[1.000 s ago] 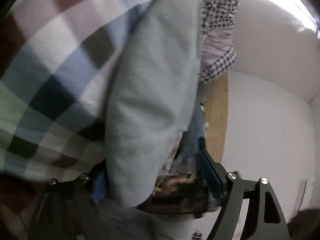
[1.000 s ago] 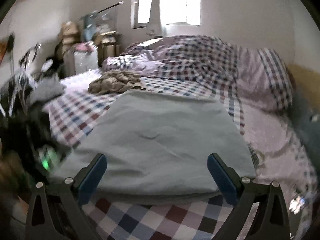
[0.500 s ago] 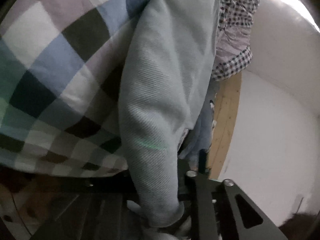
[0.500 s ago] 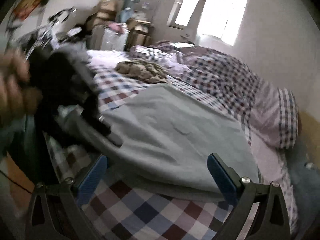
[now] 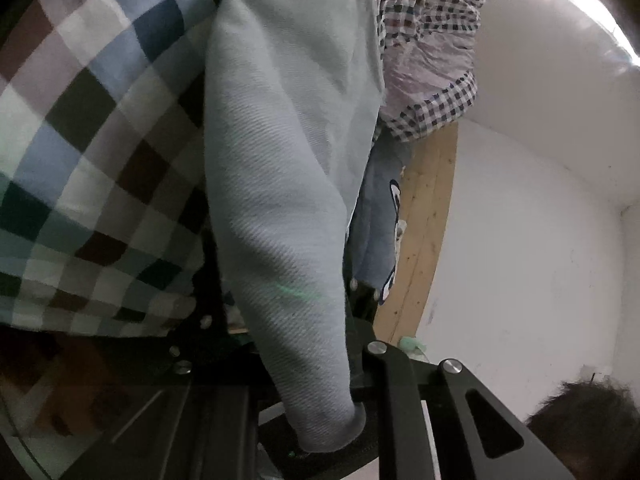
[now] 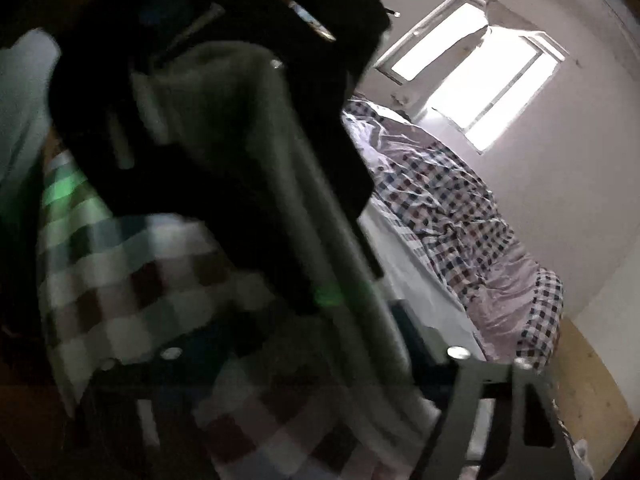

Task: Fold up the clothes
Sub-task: 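Fold the blanket edge over with the right gripper while the left gripper holds it, then grasp the folded grey-blue blanket with both grippers and lift it off the bed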

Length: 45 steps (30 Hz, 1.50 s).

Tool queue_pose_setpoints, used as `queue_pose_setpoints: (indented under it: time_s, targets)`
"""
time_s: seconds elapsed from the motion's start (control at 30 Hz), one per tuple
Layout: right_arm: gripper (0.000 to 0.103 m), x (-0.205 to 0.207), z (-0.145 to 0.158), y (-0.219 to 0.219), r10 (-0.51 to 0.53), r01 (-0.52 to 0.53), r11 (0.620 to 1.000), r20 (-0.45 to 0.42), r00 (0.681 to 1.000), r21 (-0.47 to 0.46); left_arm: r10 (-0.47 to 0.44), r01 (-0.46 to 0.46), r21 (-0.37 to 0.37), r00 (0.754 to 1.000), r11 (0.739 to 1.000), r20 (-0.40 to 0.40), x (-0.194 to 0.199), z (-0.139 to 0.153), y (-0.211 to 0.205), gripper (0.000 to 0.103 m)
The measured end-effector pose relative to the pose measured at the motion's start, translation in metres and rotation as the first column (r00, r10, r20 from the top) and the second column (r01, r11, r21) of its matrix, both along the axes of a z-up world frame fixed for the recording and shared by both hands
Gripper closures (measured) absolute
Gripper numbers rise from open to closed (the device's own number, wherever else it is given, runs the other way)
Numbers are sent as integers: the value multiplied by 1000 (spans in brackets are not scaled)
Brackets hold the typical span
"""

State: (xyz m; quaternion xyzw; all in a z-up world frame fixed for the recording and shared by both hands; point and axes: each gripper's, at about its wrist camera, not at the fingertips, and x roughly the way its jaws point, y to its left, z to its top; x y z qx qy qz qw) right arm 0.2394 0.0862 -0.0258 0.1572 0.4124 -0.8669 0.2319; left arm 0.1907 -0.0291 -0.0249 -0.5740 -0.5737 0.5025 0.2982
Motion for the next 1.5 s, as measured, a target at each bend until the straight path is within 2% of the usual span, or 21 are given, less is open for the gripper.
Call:
queue_pose_setpoints:
  time_s: [0.03,0.07,0.1,0.13,0.2,0.23,0.27,0.33,0.4,0.5,0.67,0.73,0.83,0.93,0.97,1.0,1.03,1.13,1.23,1.37,1.5]
  targets:
    - [52,-3,-1,-2,-9,9,1000,-10,1000,7,-11,11,-1,1000,1000,-17,-1,1,0,85]
    - [55,-7,0,-3,-14,14,1000,-5,1000,7,-20,20,-2,999,1000,-35,-2,2,0,82]
    - [63,-11,1,-4,-16,16,1000,8,1000,5,-22,22,-6,998,1000,-57,-2,3,-2,77]
    - [69,-13,3,-4,-18,18,1000,19,1000,0,-24,23,-10,997,1000,-76,-4,4,-3,63]
    - [71,-16,8,-3,-24,25,1000,40,999,-16,-23,21,-20,994,1000,-102,-14,4,-3,52]
    - [72,-17,11,-1,-27,28,999,45,999,-28,-22,19,-28,993,999,-114,-18,4,-4,52]
    - [73,-17,14,1,-31,33,999,48,998,-40,-20,15,-42,993,999,-120,-20,2,-6,47]
    - [74,-21,25,7,-41,46,995,55,998,-88,1,-13,-89,990,996,-138,-20,-1,-13,27]
    - [75,-24,36,15,-46,54,990,70,996,-127,27,-43,-103,988,994,-155,-19,-5,-23,21]
    - [75,-23,43,16,-47,59,987,79,996,-147,51,-70,-94,980,993,-191,-30,-7,-26,19]
    - [75,-18,51,19,-63,78,979,83,995,-186,99,-130,-116,966,985,-241,-68,-6,-22,19]
    - [75,-18,54,22,-67,84,975,89,994,-207,92,-129,-135,964,982,-250,-82,-10,-23,19]
    - [75,-18,53,21,-65,83,974,92,994,-211,51,-83,-123,969,989,-240,-105,-14,-14,19]
    - [75,-17,48,18,-62,78,978,86,994,-195,4,-43,-133,959,990,-285,-113,-6,-3,20]
    - [75,-17,46,17,-63,77,979,81,995,-190,-11,-34,-146,954,989,-298,-116,-3,-1,24]
    - [75,-16,45,17,-65,78,979,78,995,-190,-33,-24,-187,954,982,-297,-118,-3,1,45]
    - [75,-16,45,17,-66,81,978,79,995,-193,-50,-15,-215,955,976,-292,-120,-3,2,56]
    - [75,-16,41,13,-67,84,978,94,993,-189,-75,1,-240,950,971,-302,-127,3,1,74]
    - [75,-13,39,4,-64,79,983,91,994,-167,-119,16,-290,933,957,-340,-125,17,-8,80]
    - [76,-5,44,-14,-49,60,988,77,996,-141,-177,40,-344,909,938,-376,-121,34,-22,82]
    - [76,4,55,-41,-9,27,985,106,994,-173,-215,43,-397,892,917,-398,-109,53,-39,82]
